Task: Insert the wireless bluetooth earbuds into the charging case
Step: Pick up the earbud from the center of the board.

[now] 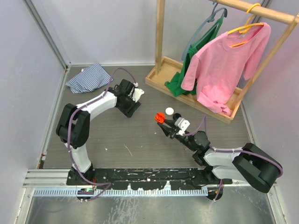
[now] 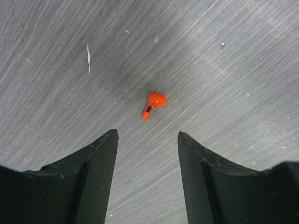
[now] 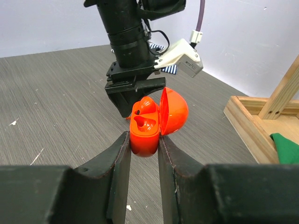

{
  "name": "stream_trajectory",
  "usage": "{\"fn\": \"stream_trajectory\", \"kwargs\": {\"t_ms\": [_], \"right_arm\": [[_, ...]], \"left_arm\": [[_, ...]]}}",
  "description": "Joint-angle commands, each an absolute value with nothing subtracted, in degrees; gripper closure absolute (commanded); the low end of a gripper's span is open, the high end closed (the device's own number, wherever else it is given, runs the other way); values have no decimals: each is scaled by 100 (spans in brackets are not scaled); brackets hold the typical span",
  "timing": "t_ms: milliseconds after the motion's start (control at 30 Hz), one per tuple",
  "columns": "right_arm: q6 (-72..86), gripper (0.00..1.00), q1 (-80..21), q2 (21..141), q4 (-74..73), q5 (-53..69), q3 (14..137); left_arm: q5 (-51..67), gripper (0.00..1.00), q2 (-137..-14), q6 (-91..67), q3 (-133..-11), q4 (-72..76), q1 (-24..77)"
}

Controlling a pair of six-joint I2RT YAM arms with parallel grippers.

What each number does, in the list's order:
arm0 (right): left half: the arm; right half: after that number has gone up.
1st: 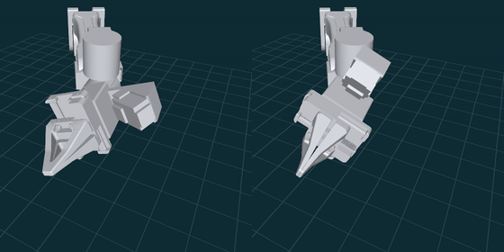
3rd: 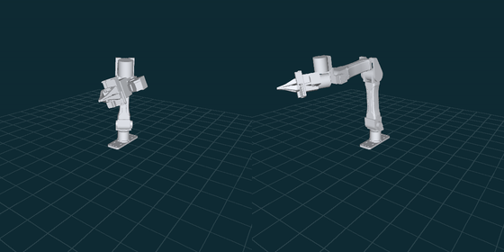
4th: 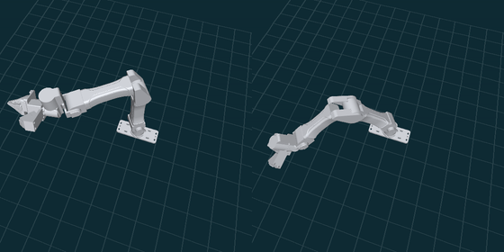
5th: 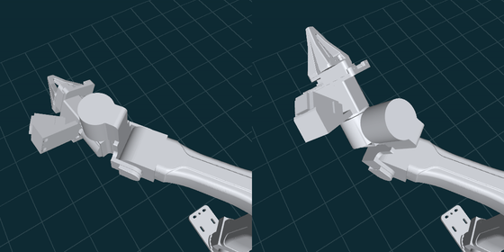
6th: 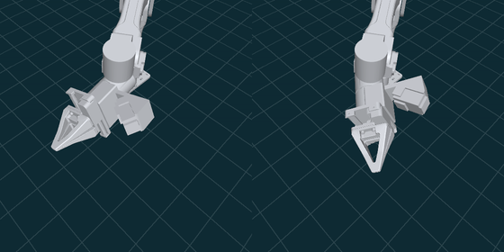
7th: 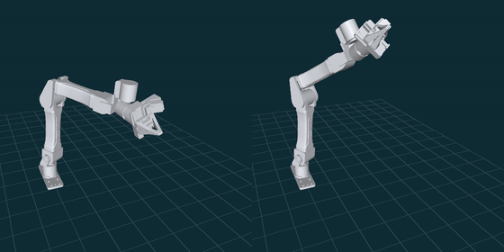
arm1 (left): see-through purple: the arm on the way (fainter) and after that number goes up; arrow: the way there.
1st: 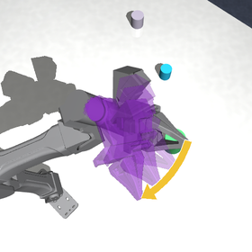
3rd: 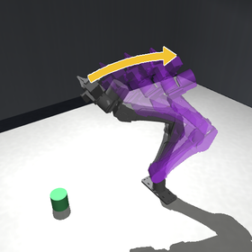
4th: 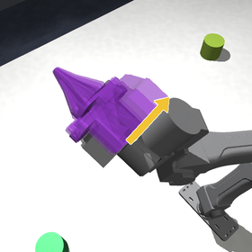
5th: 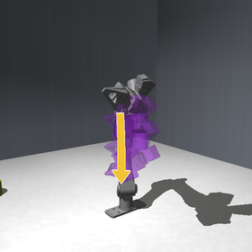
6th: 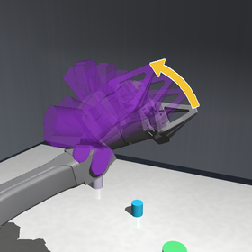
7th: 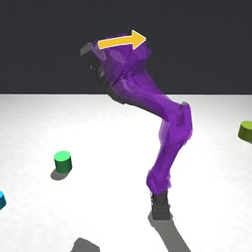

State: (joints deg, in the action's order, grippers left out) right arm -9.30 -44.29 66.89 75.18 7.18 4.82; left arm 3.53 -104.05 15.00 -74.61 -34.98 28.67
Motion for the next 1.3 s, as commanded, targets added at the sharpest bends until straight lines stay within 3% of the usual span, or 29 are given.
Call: {"fn": "stream_trajectory", "kwargs": {"t_ms": [0,1267], "right_arm": [[-949,99,-4440,6657,7937,739,575],[-958,99,-4443,6770,7875,817,629]], "left_arm": [[540,47,-10671,1920,-7986,-3922,2830],[501,67,-11883,1978,-8968,-4443,2962]]}}
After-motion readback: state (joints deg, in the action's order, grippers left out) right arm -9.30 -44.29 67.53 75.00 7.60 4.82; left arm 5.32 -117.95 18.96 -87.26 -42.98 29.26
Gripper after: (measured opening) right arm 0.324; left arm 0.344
